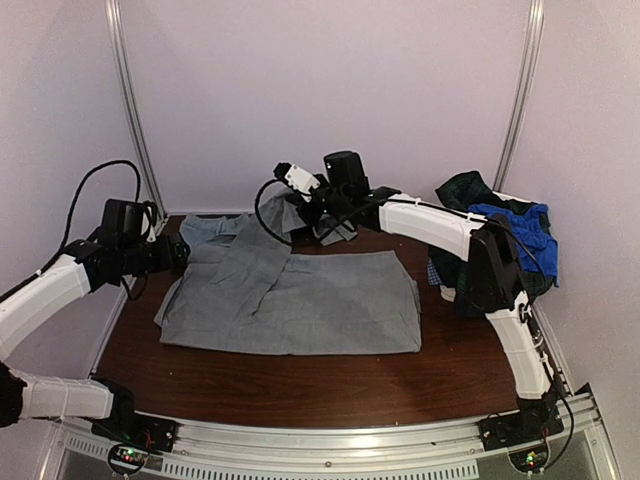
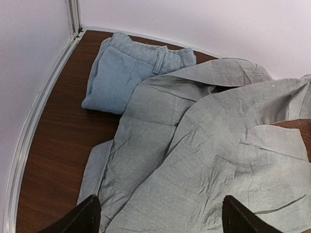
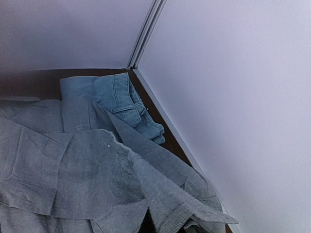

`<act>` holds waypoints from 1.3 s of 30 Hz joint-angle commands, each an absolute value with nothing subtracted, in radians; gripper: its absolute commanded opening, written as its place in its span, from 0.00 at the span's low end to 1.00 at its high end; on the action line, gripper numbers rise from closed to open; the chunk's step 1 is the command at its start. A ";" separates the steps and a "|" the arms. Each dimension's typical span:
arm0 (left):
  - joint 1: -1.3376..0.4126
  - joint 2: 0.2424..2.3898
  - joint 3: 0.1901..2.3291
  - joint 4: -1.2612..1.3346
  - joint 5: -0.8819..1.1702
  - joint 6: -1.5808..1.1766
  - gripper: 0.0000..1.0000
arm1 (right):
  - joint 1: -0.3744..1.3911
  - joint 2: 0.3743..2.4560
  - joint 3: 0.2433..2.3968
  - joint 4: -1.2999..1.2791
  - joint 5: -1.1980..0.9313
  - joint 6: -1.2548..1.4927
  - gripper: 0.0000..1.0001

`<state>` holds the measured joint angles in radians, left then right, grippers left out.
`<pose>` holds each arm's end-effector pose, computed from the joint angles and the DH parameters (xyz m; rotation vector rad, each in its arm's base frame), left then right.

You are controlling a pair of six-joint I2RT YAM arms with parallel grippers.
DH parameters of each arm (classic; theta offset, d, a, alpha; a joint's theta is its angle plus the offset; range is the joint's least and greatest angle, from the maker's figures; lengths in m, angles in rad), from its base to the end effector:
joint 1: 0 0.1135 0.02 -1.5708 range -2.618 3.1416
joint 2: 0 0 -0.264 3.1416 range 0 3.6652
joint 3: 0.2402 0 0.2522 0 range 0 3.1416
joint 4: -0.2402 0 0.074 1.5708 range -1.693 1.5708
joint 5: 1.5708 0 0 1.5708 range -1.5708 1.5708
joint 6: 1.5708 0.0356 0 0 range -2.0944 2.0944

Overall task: Fold and stack the mixed laundry pile
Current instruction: Fold the flattened shirt at the center of the board.

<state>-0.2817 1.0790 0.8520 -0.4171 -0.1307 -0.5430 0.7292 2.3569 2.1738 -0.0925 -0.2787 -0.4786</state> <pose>0.2269 -0.0608 0.2839 -0.3620 2.1967 -0.3121 0.4131 0.3822 0.2850 -1.2101 1.4090 0.4316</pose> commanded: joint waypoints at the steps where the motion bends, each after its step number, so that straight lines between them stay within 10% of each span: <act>1: -0.229 1.083 0.813 -0.425 -0.075 -0.605 0.87 | 0.740 2.321 2.211 -0.134 -0.312 -0.450 0.00; 16: -0.198 1.137 0.809 -0.389 -0.002 -0.615 0.87 | 0.742 1.870 1.411 0.008 -0.537 -0.509 0.00; 39: -0.184 1.179 0.817 -0.399 0.040 -0.601 0.87 | 0.688 1.668 1.059 -0.028 -0.490 -0.605 0.00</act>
